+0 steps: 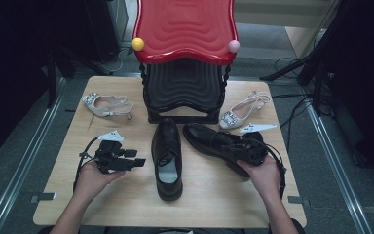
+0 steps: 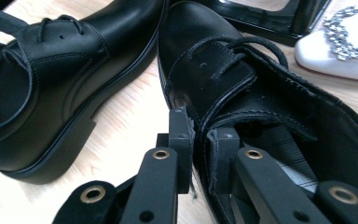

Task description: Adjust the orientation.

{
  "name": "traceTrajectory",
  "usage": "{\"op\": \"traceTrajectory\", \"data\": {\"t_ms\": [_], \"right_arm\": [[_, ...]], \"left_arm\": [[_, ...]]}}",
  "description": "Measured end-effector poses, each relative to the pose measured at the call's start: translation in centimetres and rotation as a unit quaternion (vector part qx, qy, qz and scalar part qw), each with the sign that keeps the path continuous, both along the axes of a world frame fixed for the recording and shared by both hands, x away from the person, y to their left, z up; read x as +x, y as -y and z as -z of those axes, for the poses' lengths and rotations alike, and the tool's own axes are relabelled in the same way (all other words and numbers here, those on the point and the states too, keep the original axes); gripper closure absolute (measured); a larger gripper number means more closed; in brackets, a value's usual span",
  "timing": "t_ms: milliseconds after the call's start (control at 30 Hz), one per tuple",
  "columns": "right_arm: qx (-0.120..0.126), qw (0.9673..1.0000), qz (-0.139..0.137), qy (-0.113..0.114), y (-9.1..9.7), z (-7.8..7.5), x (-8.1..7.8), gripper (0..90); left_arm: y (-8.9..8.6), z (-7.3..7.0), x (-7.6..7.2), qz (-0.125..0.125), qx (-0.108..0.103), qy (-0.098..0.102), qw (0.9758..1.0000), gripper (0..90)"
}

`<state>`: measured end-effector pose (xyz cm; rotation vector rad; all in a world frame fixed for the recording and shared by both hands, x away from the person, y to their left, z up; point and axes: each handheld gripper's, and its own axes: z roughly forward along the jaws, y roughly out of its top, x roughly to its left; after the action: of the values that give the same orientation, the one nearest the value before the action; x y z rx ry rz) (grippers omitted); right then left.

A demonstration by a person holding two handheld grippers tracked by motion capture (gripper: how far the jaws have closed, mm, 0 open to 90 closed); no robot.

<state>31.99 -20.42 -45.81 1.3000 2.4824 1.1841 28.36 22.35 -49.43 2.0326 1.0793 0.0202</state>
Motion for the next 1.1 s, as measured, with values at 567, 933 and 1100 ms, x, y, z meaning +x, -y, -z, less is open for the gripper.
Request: {"op": "traceTrajectory", "data": {"t_ms": [567, 933, 1100], "right_arm": [[0.008, 0.9996, -0.008, -0.026, -2.0, 1.0, -0.2, 70.7], [-0.007, 0.9988, -0.036, -0.031, -2.6, 0.6, -1.3, 71.6], [-0.012, 0.9984, -0.05, -0.023, -3.5, 0.4, -2.0, 76.2]], "left_arm": [[-0.3, 0.1, -0.5, -0.006, 0.002, 0.0, 1.0, 41.9], [0.2, 0.0, 0.1, 0.005, 0.0, 0.004, 1.0, 42.0], [0.8, 0.0, 0.4, 0.014, 0.001, 0.004, 0.9999, 42.1]]}}
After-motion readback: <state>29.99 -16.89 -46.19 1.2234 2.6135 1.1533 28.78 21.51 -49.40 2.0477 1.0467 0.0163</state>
